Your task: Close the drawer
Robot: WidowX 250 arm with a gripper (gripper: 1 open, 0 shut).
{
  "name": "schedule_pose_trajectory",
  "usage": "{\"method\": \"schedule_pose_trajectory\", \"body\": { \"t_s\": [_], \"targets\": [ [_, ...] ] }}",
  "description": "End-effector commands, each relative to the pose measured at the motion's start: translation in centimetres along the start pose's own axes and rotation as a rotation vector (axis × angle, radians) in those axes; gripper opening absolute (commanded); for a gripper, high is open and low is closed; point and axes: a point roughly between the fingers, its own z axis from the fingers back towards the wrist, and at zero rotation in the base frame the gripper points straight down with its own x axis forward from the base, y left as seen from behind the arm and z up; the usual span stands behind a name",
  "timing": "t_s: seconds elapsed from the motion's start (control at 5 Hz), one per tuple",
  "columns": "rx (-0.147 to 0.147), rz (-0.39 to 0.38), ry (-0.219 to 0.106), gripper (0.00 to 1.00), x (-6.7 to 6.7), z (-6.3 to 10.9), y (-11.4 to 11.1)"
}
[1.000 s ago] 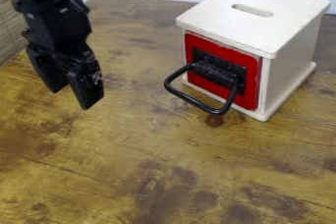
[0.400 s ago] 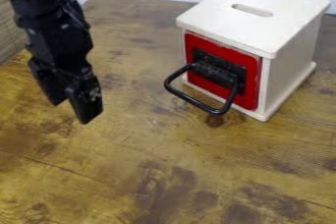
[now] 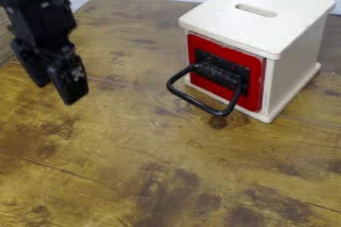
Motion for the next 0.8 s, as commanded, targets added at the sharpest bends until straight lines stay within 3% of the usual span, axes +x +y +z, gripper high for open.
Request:
{"method": "schedule_pose_trajectory", "body": {
  "t_s": [0.0, 0.4, 0.6],
  "targets": [
    [0.016, -0.006, -0.06, 1.0, -1.0, 0.5, 0.9],
    [0.018, -0.027, -0.056, 1.0, -2.3, 0.8, 0.0],
    [0.02, -0.04, -0.059, 1.0, -0.9, 1.3, -0.5]
  ]
}}
